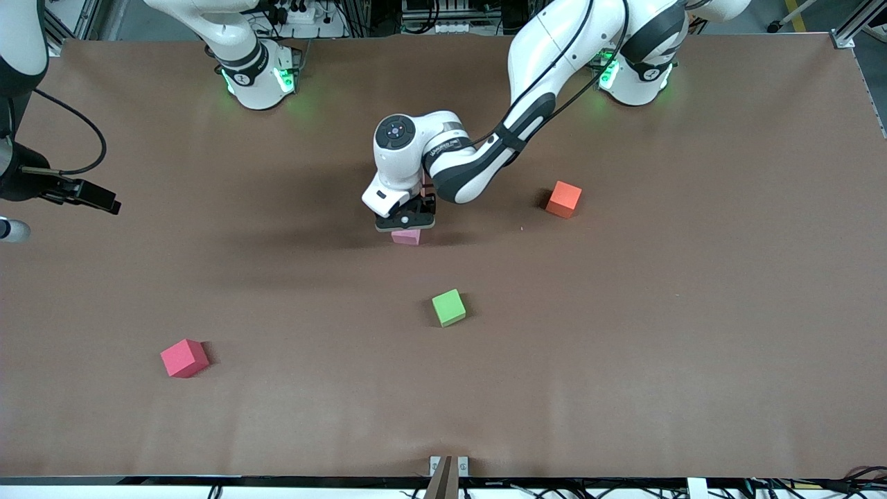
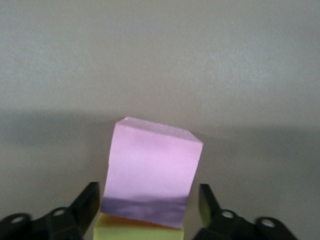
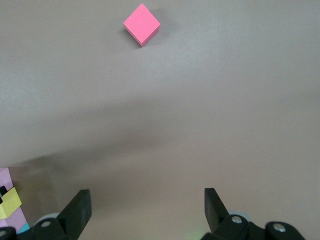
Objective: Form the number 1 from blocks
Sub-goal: 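Lower the pink cube beside the yellow cube and open the left gripper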
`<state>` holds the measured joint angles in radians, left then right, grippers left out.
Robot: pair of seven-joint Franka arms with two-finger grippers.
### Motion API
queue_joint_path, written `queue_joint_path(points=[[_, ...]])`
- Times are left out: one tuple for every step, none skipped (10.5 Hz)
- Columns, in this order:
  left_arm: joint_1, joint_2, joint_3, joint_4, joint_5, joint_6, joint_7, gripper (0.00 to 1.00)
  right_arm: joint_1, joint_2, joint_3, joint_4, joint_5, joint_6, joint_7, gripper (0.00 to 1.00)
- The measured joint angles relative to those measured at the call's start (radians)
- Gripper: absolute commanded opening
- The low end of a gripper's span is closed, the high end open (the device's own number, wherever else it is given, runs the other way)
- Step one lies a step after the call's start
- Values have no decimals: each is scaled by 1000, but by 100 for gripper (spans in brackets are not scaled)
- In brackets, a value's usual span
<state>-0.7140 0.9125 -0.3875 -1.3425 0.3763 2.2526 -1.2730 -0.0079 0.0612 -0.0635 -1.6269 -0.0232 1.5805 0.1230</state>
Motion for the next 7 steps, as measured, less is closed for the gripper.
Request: queue_joint_path(points=[[-2, 1, 0, 0, 0, 0, -3, 100, 0, 0, 0, 0, 0, 0, 0, 100], [-2, 0, 0, 0, 0, 0, -3, 100, 0, 0, 0, 0, 0, 0, 0, 100], [-1, 0, 1, 2, 0, 0, -4, 100, 0, 0, 0, 0, 0, 0, 0, 100], [2, -1, 2, 6, 0, -5, -4, 100, 0, 0, 1, 0, 0, 0, 0, 100], [4, -7, 2, 12, 0, -22, -4, 100, 0, 0, 1, 0, 0, 0, 0, 100], [4, -19, 2, 17, 0, -43, -9, 100, 0, 0, 1, 0, 0, 0, 0, 100], [4, -35, 2, 21, 0, -66, -20, 100, 0, 0, 1, 0, 0, 0, 0, 100]])
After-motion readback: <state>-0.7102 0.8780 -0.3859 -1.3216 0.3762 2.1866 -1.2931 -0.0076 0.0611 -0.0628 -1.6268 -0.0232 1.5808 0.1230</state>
